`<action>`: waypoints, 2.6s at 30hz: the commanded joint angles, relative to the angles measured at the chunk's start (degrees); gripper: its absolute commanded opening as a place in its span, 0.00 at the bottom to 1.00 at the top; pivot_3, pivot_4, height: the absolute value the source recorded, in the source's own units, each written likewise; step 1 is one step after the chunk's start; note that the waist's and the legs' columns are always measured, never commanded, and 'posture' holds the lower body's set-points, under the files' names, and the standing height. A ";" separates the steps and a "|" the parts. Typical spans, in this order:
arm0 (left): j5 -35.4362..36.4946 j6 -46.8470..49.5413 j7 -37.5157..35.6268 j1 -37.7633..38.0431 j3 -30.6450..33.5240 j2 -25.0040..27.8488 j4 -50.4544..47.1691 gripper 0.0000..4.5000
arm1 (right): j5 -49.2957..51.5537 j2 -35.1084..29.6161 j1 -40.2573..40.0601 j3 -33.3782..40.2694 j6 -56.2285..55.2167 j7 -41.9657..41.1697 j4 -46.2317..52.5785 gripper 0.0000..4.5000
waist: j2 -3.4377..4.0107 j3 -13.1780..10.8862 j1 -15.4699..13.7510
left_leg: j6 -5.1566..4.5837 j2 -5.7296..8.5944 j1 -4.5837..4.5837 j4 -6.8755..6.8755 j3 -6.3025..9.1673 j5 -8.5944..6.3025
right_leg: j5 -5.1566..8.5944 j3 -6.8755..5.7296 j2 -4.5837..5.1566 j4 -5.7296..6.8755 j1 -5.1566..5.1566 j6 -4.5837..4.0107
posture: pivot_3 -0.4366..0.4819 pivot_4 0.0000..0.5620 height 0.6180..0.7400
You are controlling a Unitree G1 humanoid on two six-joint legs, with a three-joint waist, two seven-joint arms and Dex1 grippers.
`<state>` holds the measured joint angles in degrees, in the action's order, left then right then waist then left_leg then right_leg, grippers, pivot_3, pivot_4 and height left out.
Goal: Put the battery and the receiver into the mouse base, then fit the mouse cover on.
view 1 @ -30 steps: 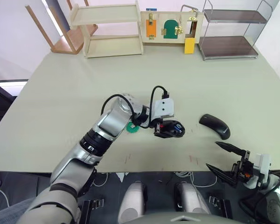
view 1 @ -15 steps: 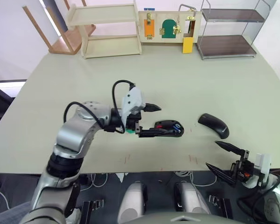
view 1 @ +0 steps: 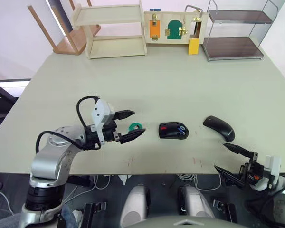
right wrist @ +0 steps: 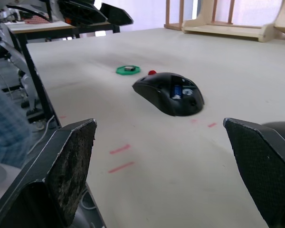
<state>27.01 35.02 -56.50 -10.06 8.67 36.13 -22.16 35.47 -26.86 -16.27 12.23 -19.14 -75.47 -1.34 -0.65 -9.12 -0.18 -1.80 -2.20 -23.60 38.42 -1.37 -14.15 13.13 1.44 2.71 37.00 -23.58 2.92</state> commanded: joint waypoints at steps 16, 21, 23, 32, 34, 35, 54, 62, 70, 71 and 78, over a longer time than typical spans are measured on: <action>2.00 -9.53 -7.47 0.05 1.98 6.48 13.32 0.98 | -0.29 -0.61 -0.94 -0.25 -2.72 -1.00 4.22 1.00 | 0.02 0.01 -0.43 | 0.00 -0.03 0.03 -0.01 -0.31 0.00 | 0.00 0.01 -0.01 0.01 -0.01 0.00 | 0.48 0.27 1.00; 0.35 -11.84 -9.68 -0.90 0.55 7.88 17.01 0.98 | -2.93 1.24 0.13 -2.20 -4.65 0.23 3.53 1.00 | 0.01 0.01 -0.47 | 0.00 -0.04 0.05 0.00 -0.37 0.00 | 0.01 0.03 0.00 0.01 -0.01 0.03 | 0.48 0.27 1.00; 1.35 -11.53 -10.90 -1.19 -0.18 7.64 17.26 0.98 | -3.23 2.06 0.42 -2.66 -5.11 0.76 3.21 1.00 | 0.02 0.01 -0.47 | 0.00 -0.04 0.04 -0.01 -0.38 0.00 | 0.00 0.03 0.00 0.01 -0.03 0.01 | 0.48 0.27 1.00; -0.72 -13.03 -10.51 -4.33 -3.05 6.13 20.45 0.64 | -5.41 4.19 1.52 -5.70 -5.67 3.97 3.93 1.00 | 0.02 0.01 -0.55 | 0.00 -0.04 0.02 0.00 -0.42 0.00 | -0.01 0.06 0.00 0.01 -0.03 0.00 | 0.48 0.27 1.00; -0.92 -13.02 -10.54 -4.58 -3.69 5.88 20.79 0.64 | -5.75 4.26 1.68 -5.99 -5.90 4.25 3.83 1.00 | 0.01 0.01 -0.49 | 0.00 -0.04 0.01 0.00 -0.42 0.00 | -0.01 0.06 0.00 0.01 -0.03 0.00 | 0.48 0.27 1.00; -1.04 -12.96 -10.32 -4.86 -3.88 5.68 21.16 0.59 | -5.92 4.29 1.64 -6.21 -6.01 4.36 3.89 1.00 | 0.01 0.01 -0.50 | 0.00 -0.04 0.02 -0.01 -0.42 0.00 | -0.01 0.06 -0.01 0.02 -0.03 0.00 | 0.48 0.27 1.00; -7.08 -13.66 -2.98 -4.26 -7.41 4.24 18.85 0.28 | -6.06 3.53 1.35 -7.63 -6.74 6.32 4.29 1.00 | 0.01 0.01 -0.52 | 0.00 -0.04 0.05 0.01 -0.41 0.00 | -0.01 0.07 -0.02 0.10 -0.03 0.00 | 0.48 0.27 1.00; -8.97 -11.72 1.42 -4.30 -9.19 2.53 15.71 0.28 | -5.88 2.84 1.16 -7.53 -6.51 7.03 5.03 1.00 | 0.00 0.01 -0.54 | 0.00 -0.04 0.05 0.01 -0.41 0.00 | -0.01 0.08 -0.02 0.11 -0.03 -0.01 | 0.48 0.27 1.00; -9.43 -9.44 2.15 -4.68 -10.24 2.98 14.36 0.28 | -5.60 2.76 -0.01 -7.29 -6.33 8.11 6.30 1.00 | 0.00 0.01 -0.53 | 0.00 -0.04 0.06 0.01 -0.41 0.00 | -0.01 0.08 -0.02 0.12 -0.03 -0.01 | 0.48 0.27 1.00; -9.73 -9.41 2.21 -4.77 -10.42 3.11 14.46 0.28 | -5.60 2.72 -0.12 -7.21 -6.34 8.21 6.38 1.00 | 0.00 0.01 -0.53 | 0.00 -0.04 0.06 0.02 -0.41 0.00 | -0.01 0.08 -0.02 0.12 -0.03 0.00 | 0.48 0.27 1.00; -11.02 -9.87 2.35 -4.23 -11.70 2.95 15.14 0.28 | -5.60 2.39 -1.11 -7.33 -6.42 9.07 7.26 1.00 | 0.00 0.01 -0.54 | 0.00 -0.04 0.06 0.01 -0.41 0.00 | -0.01 0.08 -0.02 0.12 -0.03 -0.01 | 0.48 0.27 1.00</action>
<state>15.97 25.77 -54.38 -14.28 -3.03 38.82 -5.97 29.31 -24.04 -17.21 4.42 -25.14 -66.87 3.81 -0.64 -9.11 -0.72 -1.80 -2.23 -23.54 38.43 -1.78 -14.14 13.12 1.53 2.69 37.12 -23.61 2.92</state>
